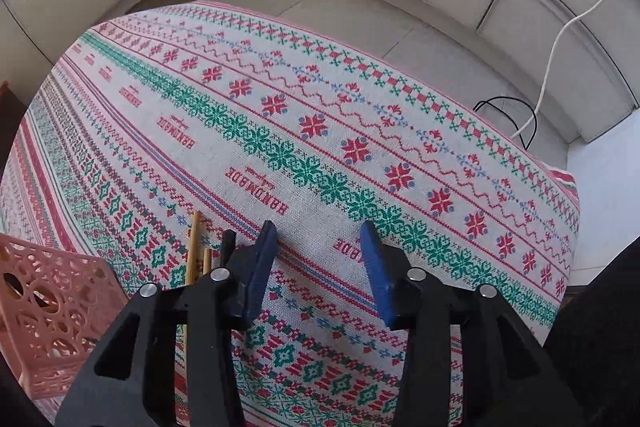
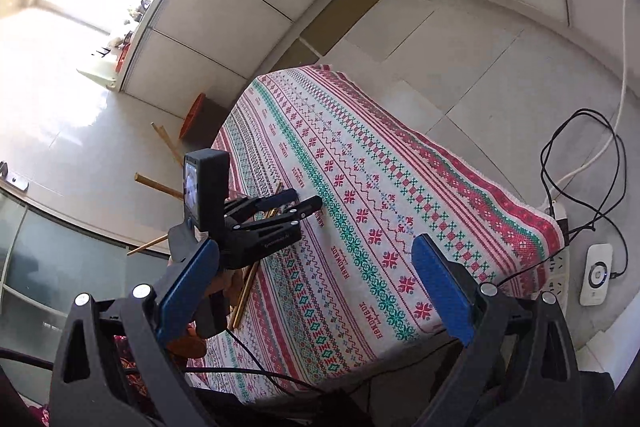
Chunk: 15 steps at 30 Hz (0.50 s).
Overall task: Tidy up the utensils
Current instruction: 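Close the left gripper on a chopstick and lift it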
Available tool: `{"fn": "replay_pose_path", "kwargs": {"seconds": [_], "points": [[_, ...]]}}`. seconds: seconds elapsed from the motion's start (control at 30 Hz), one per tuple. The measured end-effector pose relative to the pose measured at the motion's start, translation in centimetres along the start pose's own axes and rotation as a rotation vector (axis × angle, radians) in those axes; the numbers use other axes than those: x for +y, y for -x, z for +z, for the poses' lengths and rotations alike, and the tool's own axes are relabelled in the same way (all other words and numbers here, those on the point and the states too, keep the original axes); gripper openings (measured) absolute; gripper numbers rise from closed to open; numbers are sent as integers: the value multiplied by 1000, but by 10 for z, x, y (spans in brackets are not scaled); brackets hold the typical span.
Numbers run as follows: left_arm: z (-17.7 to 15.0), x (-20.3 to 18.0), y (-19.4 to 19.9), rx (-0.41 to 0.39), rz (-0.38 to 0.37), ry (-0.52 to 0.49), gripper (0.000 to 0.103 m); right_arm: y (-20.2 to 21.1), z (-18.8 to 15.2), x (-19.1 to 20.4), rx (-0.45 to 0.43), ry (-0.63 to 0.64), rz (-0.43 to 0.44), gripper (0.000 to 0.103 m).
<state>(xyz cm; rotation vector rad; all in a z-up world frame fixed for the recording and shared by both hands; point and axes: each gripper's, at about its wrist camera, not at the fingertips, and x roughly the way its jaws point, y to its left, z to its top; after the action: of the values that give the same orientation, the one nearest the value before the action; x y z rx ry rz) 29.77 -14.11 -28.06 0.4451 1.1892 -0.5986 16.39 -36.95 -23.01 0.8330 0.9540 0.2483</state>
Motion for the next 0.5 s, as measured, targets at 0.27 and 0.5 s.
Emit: {"fn": "replay_pose_path", "kwargs": {"seconds": [0.27, 0.5], "points": [[-11, -16, 7, 13, -97, 5, 0, 0, 0, 6, -5, 39, -27, 94], [-27, -23, 25, -8, -117, 31, 0, 2, 0, 3, -10, 31, -25, 94]]}}
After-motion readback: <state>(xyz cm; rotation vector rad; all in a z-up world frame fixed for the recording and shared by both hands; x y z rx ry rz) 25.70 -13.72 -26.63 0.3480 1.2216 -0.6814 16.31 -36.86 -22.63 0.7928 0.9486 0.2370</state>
